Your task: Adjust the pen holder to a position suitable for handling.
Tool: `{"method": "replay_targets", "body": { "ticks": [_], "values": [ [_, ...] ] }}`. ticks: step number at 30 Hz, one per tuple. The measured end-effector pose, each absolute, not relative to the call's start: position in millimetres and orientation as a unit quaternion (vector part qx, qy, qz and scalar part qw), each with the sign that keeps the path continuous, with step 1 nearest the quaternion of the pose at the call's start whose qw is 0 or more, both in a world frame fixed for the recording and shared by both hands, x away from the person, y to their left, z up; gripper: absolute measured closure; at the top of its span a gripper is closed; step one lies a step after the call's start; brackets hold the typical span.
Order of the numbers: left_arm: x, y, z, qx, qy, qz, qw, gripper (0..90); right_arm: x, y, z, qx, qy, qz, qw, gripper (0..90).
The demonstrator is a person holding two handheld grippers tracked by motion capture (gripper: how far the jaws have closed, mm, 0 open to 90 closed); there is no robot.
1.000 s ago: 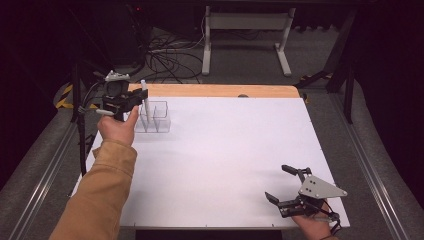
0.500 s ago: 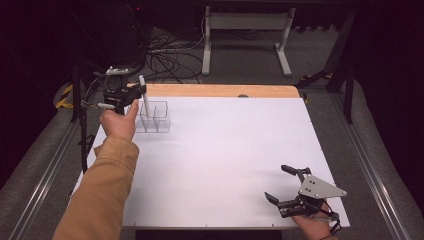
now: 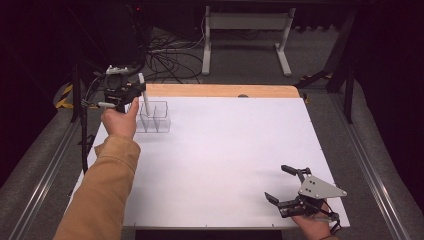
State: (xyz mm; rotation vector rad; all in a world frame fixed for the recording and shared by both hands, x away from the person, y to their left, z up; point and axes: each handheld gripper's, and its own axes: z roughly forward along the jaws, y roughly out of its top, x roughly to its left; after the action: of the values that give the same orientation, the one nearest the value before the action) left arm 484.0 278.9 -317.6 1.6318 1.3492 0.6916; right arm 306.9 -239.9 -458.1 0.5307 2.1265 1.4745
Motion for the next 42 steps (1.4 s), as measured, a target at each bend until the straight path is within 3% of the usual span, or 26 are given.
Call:
{"method": "replay_targets", "body": {
  "ticks": [22, 25, 29, 36, 42],
  "values": [
    [492.2, 273.6, -331.5, 0.679, 0.527, 0.278, 0.428, 77.0, 305.8, -240.6, -457.6, 0.193, 0.779, 0.542, 0.249, 3.8],
    [488.8, 272.0, -330.2, 0.687, 0.518, 0.278, 0.427, 61.0, 305.9, -240.8, -457.4, 0.194, 0.778, 0.543, 0.250, 3.8],
    [478.0, 269.1, -326.6, 0.693, 0.498, 0.297, 0.428, 49.5, 306.1, -240.1, -456.8, 0.192, 0.778, 0.544, 0.250, 3.8],
    [453.8, 272.8, -318.9, 0.697, 0.454, 0.292, 0.472, 37.5, 307.3, -238.1, -456.7, 0.190, 0.778, 0.544, 0.250, 3.8],
    [436.1, 271.2, -313.6, 0.706, 0.421, 0.291, 0.490, 32.5, 307.5, -236.2, -457.4, 0.189, 0.782, 0.541, 0.246, 3.8]
  ]
}}
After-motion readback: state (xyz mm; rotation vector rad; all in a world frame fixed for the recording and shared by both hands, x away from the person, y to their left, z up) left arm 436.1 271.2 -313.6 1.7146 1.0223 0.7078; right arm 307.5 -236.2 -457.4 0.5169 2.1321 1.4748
